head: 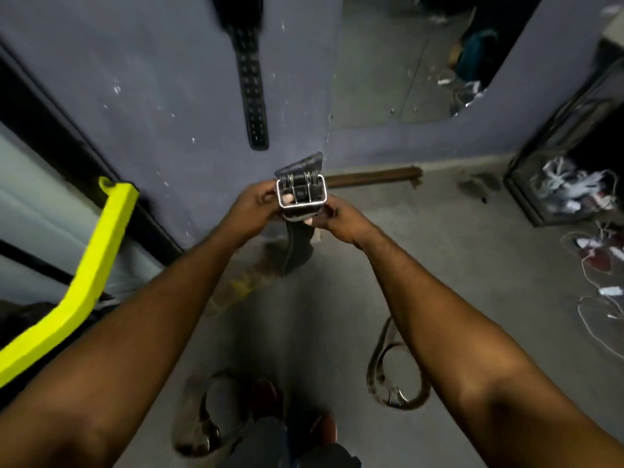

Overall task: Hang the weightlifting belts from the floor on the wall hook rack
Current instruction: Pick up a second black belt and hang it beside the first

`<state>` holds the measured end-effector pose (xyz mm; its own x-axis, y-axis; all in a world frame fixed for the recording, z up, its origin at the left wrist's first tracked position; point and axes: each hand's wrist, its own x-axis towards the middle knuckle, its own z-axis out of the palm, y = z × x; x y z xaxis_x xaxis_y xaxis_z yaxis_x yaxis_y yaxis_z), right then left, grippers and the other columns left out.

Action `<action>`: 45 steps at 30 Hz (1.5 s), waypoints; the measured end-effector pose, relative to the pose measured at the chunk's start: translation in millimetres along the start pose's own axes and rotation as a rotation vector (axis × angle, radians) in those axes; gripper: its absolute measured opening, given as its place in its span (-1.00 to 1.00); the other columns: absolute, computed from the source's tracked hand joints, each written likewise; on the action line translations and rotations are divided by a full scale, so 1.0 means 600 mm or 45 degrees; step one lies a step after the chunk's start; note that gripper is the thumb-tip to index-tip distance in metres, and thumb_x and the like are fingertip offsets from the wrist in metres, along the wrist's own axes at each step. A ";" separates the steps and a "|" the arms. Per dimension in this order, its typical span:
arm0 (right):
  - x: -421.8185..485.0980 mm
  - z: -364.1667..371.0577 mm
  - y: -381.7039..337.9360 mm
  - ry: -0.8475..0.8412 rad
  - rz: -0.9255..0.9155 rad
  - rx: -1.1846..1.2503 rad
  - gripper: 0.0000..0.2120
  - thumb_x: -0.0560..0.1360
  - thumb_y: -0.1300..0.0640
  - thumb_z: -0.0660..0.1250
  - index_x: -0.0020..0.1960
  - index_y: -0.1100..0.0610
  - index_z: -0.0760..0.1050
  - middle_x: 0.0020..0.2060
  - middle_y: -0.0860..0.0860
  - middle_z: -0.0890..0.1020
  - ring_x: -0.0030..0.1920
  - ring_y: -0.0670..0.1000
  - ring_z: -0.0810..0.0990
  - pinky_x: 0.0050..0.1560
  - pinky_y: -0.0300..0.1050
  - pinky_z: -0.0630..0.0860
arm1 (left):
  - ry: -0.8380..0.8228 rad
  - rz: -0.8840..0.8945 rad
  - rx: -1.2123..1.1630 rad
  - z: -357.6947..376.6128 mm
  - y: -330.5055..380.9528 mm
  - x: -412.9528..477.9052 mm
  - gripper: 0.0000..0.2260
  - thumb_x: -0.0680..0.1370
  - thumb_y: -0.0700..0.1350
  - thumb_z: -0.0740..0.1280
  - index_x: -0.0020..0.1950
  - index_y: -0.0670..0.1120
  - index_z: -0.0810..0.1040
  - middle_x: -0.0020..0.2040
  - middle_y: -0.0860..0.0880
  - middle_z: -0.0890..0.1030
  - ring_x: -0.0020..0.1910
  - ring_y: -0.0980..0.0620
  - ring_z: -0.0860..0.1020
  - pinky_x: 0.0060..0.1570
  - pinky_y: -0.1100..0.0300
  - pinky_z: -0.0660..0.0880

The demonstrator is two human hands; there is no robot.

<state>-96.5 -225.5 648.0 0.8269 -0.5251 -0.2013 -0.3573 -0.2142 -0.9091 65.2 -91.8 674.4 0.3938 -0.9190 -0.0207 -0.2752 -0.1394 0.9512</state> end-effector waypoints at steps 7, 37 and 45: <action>0.025 -0.047 -0.224 0.070 -0.268 0.055 -0.65 0.52 0.43 0.36 0.11 0.01 0.54 -0.20 -0.18 0.71 -0.15 -0.24 0.64 -0.08 -0.28 0.57 | 0.249 0.176 -0.164 -0.110 0.197 0.015 -0.79 0.60 -0.28 0.30 0.17 -0.04 0.58 0.01 -0.05 0.69 -0.05 0.02 0.63 -0.02 0.07 0.59; 0.017 -0.093 -0.582 0.151 -0.703 -0.059 -0.38 0.41 -0.25 0.42 0.05 0.32 0.46 -0.16 0.33 0.55 -0.14 0.15 0.53 -0.07 0.27 0.54 | 1.045 0.844 -0.355 -0.255 0.590 0.042 -0.70 0.50 0.05 0.32 -0.13 -0.21 0.54 -0.29 -0.04 0.51 -0.28 0.05 0.40 -0.23 0.12 0.36; 0.006 -0.125 -0.584 -0.069 -0.702 0.077 -0.72 0.58 0.19 0.38 0.27 0.21 0.49 0.01 0.07 0.70 0.04 0.06 0.69 0.06 -0.04 0.64 | 1.110 0.967 -0.367 -0.257 0.664 0.050 -0.92 0.53 -0.09 0.36 -0.11 -0.04 0.63 -0.18 -0.05 0.68 -0.21 0.09 0.54 -0.08 -0.07 0.60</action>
<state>-0.7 -214.2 992.9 0.9061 -0.3048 0.2933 0.1591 -0.3969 -0.9040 102.7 -117.7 1100.4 0.7094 -0.1544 0.6877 -0.5323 0.5222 0.6663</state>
